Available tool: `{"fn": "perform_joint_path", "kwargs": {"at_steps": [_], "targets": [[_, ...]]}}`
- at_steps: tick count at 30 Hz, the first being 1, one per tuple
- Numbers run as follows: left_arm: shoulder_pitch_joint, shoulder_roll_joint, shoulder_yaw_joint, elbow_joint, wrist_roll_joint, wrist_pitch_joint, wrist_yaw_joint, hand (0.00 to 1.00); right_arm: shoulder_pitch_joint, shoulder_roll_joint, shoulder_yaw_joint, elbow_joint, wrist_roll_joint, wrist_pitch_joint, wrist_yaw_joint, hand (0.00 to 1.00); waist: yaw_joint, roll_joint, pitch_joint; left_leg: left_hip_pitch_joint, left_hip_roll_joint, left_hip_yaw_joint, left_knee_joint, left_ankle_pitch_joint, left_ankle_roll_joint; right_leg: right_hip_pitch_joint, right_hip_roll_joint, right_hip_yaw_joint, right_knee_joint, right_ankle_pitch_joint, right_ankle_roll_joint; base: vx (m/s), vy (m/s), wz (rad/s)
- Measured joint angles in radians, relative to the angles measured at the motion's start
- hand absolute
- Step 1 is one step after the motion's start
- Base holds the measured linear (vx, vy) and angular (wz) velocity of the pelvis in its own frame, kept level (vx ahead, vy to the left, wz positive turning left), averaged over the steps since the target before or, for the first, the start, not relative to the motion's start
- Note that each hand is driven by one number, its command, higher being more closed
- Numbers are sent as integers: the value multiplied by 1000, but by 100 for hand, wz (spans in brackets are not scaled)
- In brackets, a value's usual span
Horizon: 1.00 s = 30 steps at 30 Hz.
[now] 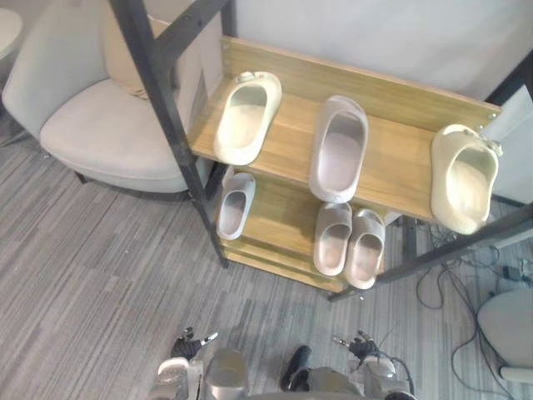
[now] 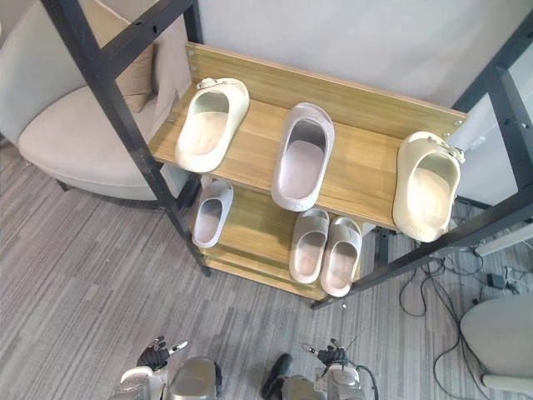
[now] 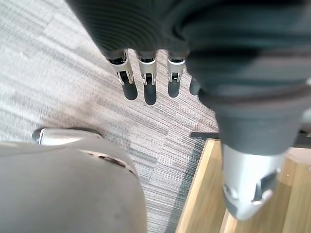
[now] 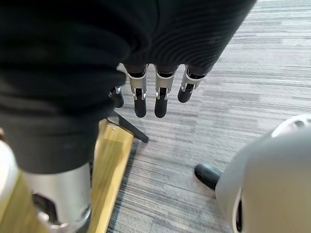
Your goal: Organize the slippers on the shoe rack
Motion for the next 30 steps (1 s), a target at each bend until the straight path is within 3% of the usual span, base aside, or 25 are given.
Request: {"fn": "perform_joint_path", "kwargs": {"at_steps": [5,11,18,21,26,30], "targets": [[-14,0,-22,-1,19,-2,-1,0,11,2,-1,-4,-1,0,1,0,-14,-5,-6,42,-42,45,-71,14,24,-26,-29,58,6,20,27,-28,115,-28],[-9,0,-21,1,28,-2,1,0,31,4,9,-98,-2,2,-8,0,-19,-6,-7,86,-63,98,-135,25,40,-50,-34,122,9,45,31,-52,58,-31],[10,0,-21,-3,30,-5,17,0,172,3,70,-663,-45,-2,-54,0,-57,-20,-21,97,-71,125,-178,45,54,-76,-30,157,6,70,20,-68,-15,-14],[23,2,-21,-3,49,-11,21,0,241,3,70,-914,-78,-18,-56,0,-58,-25,-31,111,-70,145,-199,54,52,-76,-19,180,-12,88,16,-66,-46,-23],[37,7,-23,-2,86,-25,21,0,272,4,92,-1122,-129,-47,-57,0,-65,-28,-42,128,-64,163,-215,59,49,-55,-6,194,-55,113,5,-60,-47,-17],[38,14,-39,-3,87,-26,18,0,258,5,208,-1281,-164,-67,-57,0,-63,-35,-48,126,-61,166,-225,64,44,-47,3,195,-92,131,1,-31,-57,-4]]}}
